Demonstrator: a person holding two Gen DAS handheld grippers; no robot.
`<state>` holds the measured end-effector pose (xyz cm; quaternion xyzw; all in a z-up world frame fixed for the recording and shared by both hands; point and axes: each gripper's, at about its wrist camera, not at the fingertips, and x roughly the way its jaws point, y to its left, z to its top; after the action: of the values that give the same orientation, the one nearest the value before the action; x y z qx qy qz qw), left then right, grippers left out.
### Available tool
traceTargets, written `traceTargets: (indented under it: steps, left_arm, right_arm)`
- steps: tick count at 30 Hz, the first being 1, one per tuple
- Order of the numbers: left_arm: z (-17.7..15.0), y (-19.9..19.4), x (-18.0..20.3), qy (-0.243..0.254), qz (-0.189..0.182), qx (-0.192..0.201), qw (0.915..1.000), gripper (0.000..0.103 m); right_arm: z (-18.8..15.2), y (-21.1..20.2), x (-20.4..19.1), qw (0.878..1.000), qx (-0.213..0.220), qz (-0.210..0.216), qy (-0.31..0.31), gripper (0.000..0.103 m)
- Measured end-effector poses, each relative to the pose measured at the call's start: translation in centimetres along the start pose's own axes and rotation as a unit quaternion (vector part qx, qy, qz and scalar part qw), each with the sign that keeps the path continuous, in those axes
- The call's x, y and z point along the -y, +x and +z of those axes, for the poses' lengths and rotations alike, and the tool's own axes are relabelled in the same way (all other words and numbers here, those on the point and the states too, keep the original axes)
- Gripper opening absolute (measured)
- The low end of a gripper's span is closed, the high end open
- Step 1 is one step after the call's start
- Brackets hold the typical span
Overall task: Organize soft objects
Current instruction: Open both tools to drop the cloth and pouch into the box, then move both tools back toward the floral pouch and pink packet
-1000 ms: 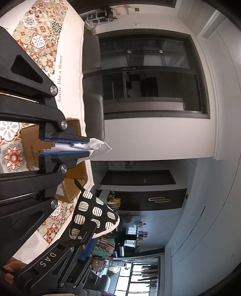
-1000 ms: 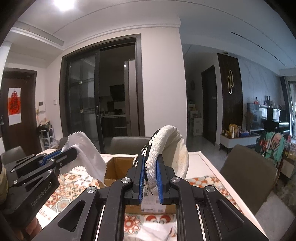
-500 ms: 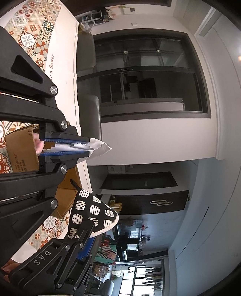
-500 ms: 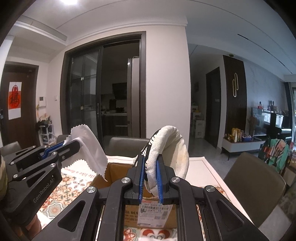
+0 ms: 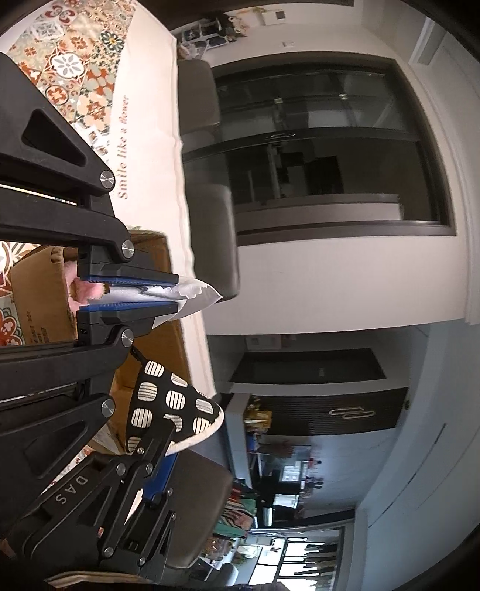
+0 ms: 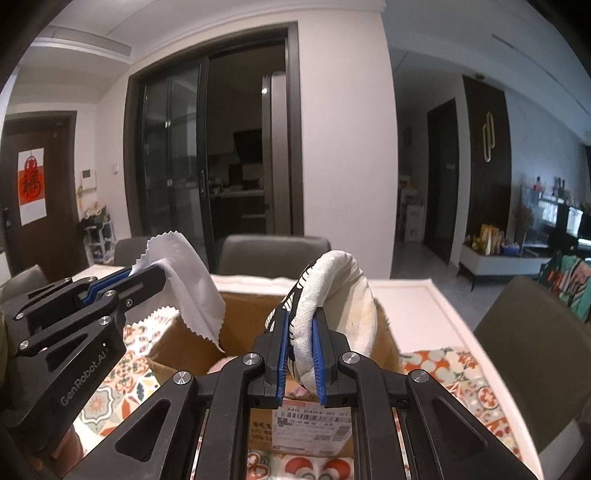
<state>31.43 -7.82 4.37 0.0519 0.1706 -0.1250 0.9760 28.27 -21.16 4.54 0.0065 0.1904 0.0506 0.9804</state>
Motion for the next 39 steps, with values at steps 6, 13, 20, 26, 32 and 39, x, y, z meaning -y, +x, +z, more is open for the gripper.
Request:
traceTargets:
  steps: [6,13,20,26,32,39]
  left_arm:
    - [-1.0,2.1,0.1,0.014,0.003,-0.033,0.9993,0.01]
    - [-1.5,3.2,-0.2,0.01,-0.002,-0.055,0.9985,0.018]
    - [-1.5,2.8,-0.4,0.016,0.004,-0.048,0.9987,0.041]
    - [-1.6,1.3,-0.7,0.01,0.006,-0.041,0.9991,0.047]
    - [-1.4,-0.7,-1.2,-0.001,0.011,-0.034,0.9993,0.05]
    - [-1.4,-3.5,-1.1,0.007,0.019,-0.018,0.9996,0.053]
  right_arm:
    - [-1.0,2.6,0.9,0.999,-0.04,0.006,0.007,0.013]
    - [-1.2,3.3,1.3,0.999,-0.05,0.01,0.002,0.016]
    - [-0.7,2.9,2.2,0.999,-0.034,-0.006,0.022,0.05]
    - [-0.7,1.3,2.1,0.999,-0.023,-0.017,0.026,0.052]
    - [-0.5,-0.4,1.3,0.999,-0.015,-0.019,0.02,0.056]
    - [-0.8,-2.7,0.6,0.999,-0.008,-0.016,0.026,0.06]
